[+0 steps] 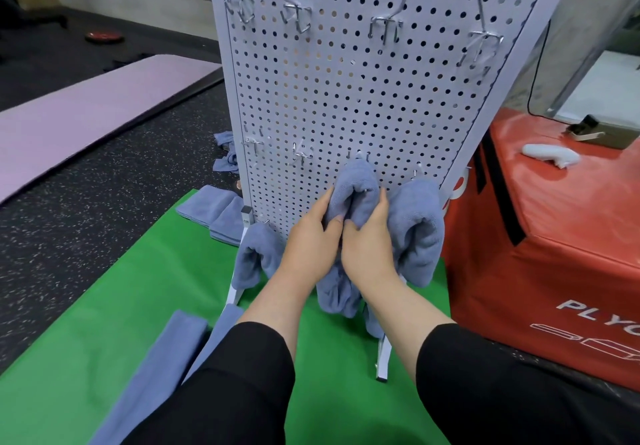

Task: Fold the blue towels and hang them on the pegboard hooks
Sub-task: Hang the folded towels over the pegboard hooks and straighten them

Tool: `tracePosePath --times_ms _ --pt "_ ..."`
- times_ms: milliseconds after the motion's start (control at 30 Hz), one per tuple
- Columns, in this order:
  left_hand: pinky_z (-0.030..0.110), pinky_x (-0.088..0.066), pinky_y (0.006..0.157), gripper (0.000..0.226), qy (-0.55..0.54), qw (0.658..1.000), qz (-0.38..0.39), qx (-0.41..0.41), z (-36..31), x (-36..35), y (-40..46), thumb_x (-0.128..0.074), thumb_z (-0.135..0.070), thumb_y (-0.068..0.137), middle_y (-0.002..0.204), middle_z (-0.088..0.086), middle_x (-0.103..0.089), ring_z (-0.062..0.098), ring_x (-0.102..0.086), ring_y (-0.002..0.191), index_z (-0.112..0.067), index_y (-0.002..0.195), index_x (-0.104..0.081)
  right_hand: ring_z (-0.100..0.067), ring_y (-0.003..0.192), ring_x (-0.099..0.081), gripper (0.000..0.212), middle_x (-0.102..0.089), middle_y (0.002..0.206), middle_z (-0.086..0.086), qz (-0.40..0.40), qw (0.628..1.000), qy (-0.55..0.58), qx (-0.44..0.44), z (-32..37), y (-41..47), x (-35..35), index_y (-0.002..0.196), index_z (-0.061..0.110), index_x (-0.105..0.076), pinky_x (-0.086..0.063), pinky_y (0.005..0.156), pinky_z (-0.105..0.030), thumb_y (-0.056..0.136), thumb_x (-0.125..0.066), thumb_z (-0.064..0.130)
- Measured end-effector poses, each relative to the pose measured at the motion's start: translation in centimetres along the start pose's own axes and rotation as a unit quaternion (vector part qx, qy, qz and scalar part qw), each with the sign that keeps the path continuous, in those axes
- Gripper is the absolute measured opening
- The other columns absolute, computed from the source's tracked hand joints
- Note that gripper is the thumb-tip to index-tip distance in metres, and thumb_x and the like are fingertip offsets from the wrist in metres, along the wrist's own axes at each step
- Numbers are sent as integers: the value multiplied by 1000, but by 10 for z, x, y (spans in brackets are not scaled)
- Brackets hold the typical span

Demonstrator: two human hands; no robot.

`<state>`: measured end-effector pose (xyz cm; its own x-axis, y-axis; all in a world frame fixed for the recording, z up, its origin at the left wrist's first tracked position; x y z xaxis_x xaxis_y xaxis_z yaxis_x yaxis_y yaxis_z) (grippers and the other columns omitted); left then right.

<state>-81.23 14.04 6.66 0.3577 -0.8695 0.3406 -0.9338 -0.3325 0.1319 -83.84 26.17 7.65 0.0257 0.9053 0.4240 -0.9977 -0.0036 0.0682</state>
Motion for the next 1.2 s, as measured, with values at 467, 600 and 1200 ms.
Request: tracePosePath --times_ms 467,600,1200 --pt "32 -37 59 26 97 993 41 46 32 -2 -20 -44 -11 99 73 -1 -57 20 -49 69 -30 84 -51 -26 126 -55 60 -54 143 -8 58 998 -14 -20 -45 -66 5 156 22 -27 -39 95 -25 102 -49 11" --pt "30 -42 54 38 107 990 44 79 49 5 -22 -43 -14 95 81 7 -66 23 -53 65 -30 127 -59 -24 106 -61 57 -64 127 -9 55 998 -29 5 -41 -83 7 156 22 -33 -49 91 -33 102 -49 14" --pt "36 -49 91 40 330 879 -22 344 267 250 -218 -51 -22 100 116 20 -72 36 -65 113 -10 137 -59 -31 120 -61 36 -65 132 -12 392 890 -202 120 -69 -209 -233 136 16 -59 -47 99 -36 102 -51 23"
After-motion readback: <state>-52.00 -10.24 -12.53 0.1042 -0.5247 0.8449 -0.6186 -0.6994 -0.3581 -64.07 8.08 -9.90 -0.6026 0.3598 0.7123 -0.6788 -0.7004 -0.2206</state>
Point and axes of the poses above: each hand's wrist, its own y-axis towards the middle knuckle, its own x-axis out of the back of the hand, z = x × y, the point moved 10 cm from there along y, towards the middle knuckle
